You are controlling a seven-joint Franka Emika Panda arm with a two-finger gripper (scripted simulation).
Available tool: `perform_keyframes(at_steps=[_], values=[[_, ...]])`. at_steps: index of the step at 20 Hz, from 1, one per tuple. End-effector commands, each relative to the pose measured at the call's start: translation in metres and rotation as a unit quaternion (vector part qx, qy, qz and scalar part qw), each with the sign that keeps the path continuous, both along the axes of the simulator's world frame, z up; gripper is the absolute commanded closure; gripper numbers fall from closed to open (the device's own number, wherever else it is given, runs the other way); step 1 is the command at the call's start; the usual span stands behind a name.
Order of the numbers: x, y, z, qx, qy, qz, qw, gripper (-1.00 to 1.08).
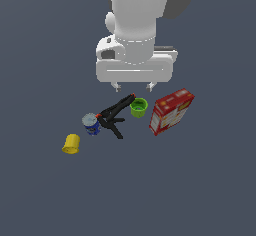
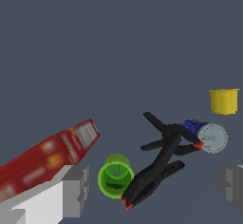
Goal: Pick up a designated object from a clutter of objects.
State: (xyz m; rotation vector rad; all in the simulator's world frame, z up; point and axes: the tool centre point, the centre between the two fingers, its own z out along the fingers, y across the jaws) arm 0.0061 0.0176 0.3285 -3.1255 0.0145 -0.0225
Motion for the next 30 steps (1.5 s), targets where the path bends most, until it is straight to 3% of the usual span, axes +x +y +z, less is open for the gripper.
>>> perform_keyframes(at_steps=[1,8,15,24,30], values=[[0.0,0.003,0.001,0.001,0.001,-0.001,1.0,-0.92],[0.006,-0.008,-0.007,0.002,0.001,0.001,1.0,-0.92],[0.026,-0.042,-0.035,0.004,0.001,0.007,1.0,-0.92],[0.056,-0.129,-0.107,0.005,0.001,0.02,0.9998,-0.92],[0.062,-0.197,-0.164,0.001,0.003,0.03,0.9996,-0.92]])
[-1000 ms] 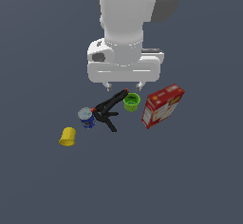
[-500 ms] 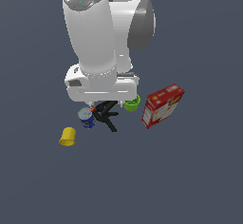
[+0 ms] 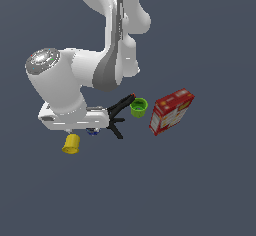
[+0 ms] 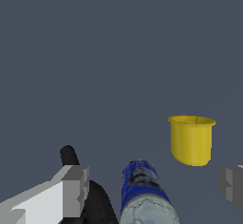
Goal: Pick up a designated object from a clutter of objects.
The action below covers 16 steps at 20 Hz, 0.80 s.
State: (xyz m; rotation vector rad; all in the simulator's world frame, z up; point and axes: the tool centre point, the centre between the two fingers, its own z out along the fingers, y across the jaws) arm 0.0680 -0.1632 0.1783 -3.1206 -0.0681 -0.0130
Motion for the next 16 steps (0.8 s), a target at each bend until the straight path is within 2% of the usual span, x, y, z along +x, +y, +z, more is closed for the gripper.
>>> perform_keyframes(at_steps=[1,8,16], values=[[0.0,-0.026,-0.022,-0.002,0.0,0.005,1.0,-0.92],[-0.006,-0.076,-0.067,-0.008,0.002,0.013,0.9999,-0.92],[-0.011,-0.096,-0.085,-0.01,0.004,0.016,0.9998,-0.92]])
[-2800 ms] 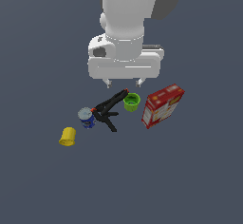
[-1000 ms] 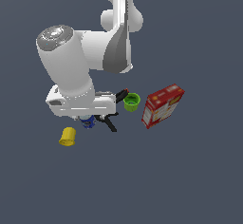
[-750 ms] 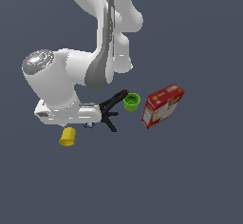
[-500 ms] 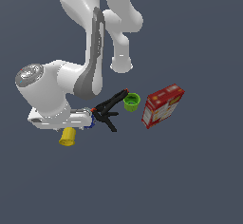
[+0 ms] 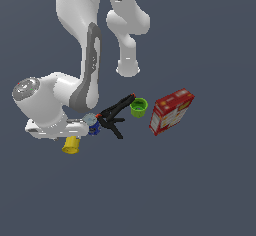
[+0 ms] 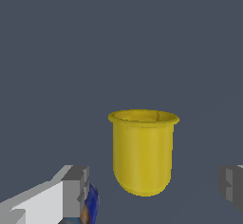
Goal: Pick up a designated object from a clutter of objects.
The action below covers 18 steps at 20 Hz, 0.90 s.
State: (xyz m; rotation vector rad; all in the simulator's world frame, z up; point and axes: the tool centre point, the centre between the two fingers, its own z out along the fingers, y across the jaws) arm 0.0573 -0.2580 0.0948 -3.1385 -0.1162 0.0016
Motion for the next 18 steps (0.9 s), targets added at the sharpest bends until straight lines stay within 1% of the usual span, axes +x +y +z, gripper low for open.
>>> perform_keyframes(at_steps=[1,6,13,18], values=[[0.0,0.0,0.0,0.0,0.0,0.0,1.0,-0.92],[0.0,0.0,-0.01,0.0,0.0,0.0,1.0,-0.92],[-0.001,0.0,-0.045,0.0,0.0,0.001,1.0,-0.92],[0.0,-0.001,-0.051,0.0,-0.001,0.001,1.0,-0.92]])
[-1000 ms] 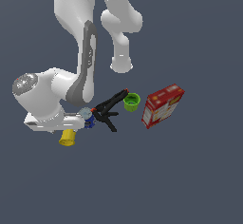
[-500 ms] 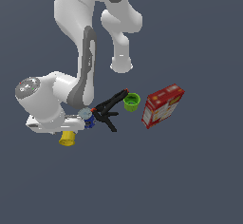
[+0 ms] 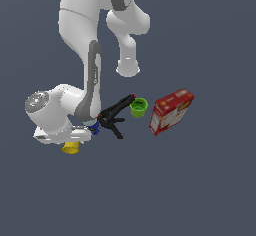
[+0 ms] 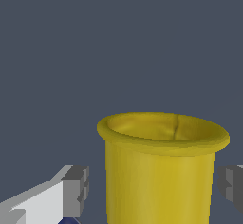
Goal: Pick up a designated object from a clutter of objects.
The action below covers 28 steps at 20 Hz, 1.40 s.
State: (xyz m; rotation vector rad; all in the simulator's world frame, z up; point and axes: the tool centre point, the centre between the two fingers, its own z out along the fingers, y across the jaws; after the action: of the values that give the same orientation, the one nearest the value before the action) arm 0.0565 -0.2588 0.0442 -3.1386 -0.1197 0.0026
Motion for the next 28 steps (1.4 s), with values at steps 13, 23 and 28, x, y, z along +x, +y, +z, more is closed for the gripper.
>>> perform_keyframes(at_steps=[13,23,28], values=[[0.001,0.0,0.001,0.0,-0.001,0.0,1.0,1.08],[-0.001,0.021,0.035,0.0,-0.001,0.0,1.0,1.08],[-0.002,0.044,0.073,0.0,-0.001,0.0,1.0,1.08]])
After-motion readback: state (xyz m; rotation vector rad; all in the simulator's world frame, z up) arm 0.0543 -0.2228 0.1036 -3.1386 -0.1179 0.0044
